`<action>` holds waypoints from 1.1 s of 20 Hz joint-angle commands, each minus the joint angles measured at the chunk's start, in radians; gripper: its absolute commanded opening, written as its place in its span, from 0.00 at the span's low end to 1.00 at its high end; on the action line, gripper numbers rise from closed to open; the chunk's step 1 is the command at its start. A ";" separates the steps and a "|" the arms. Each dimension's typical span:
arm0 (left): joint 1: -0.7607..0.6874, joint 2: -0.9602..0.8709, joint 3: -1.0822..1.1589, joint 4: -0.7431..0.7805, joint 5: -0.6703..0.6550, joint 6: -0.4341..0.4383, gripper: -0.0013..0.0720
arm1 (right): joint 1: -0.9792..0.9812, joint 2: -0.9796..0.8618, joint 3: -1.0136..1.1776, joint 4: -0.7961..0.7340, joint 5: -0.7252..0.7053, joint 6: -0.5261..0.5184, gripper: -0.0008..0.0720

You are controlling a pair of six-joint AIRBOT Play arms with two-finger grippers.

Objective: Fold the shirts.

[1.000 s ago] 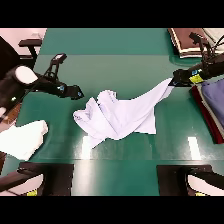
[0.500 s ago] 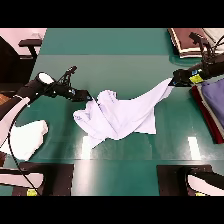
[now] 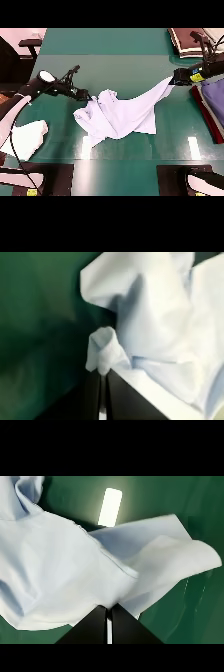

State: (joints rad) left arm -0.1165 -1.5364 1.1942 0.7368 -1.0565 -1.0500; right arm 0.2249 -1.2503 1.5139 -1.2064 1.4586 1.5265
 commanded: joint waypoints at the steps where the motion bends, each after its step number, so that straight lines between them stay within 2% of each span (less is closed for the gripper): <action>1: 0.001 0.074 0.153 0.064 -0.066 -0.052 0.05 | 0.000 0.002 0.120 -0.002 0.017 -0.004 0.03; 6: 0.001 0.388 0.498 0.289 -0.050 -0.080 0.05 | 0.000 0.002 0.525 -0.003 0.065 -0.028 0.03; 8: 0.001 0.514 0.595 0.343 -0.016 -0.118 0.05 | 0.000 0.022 0.647 -0.003 0.056 -0.028 0.03; 10: 0.001 0.621 0.652 0.372 0.019 -0.148 0.05 | 0.000 0.105 0.623 -0.039 -0.001 -0.028 0.03; 13: 0.001 0.743 0.687 0.385 0.071 -0.185 0.05 | 0.000 0.261 0.493 -0.170 -0.060 -0.024 0.03; 17: 0.001 0.795 0.734 0.384 0.097 -0.237 0.05 | 0.000 0.342 0.518 -0.282 -0.056 0.020 0.03; 20: 0.001 0.785 0.741 0.389 0.090 -0.237 0.05 | 0.000 0.285 0.652 -0.289 -0.011 0.020 0.03; 22: 0.001 0.740 0.741 0.423 0.013 -0.244 0.05 | 0.000 0.219 0.702 -0.289 0.010 0.019 0.03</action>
State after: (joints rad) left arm -0.1162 -0.7708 1.9255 1.1225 -0.9840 -1.2785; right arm 0.2249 -0.9802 2.1426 -1.4696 1.4364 1.5394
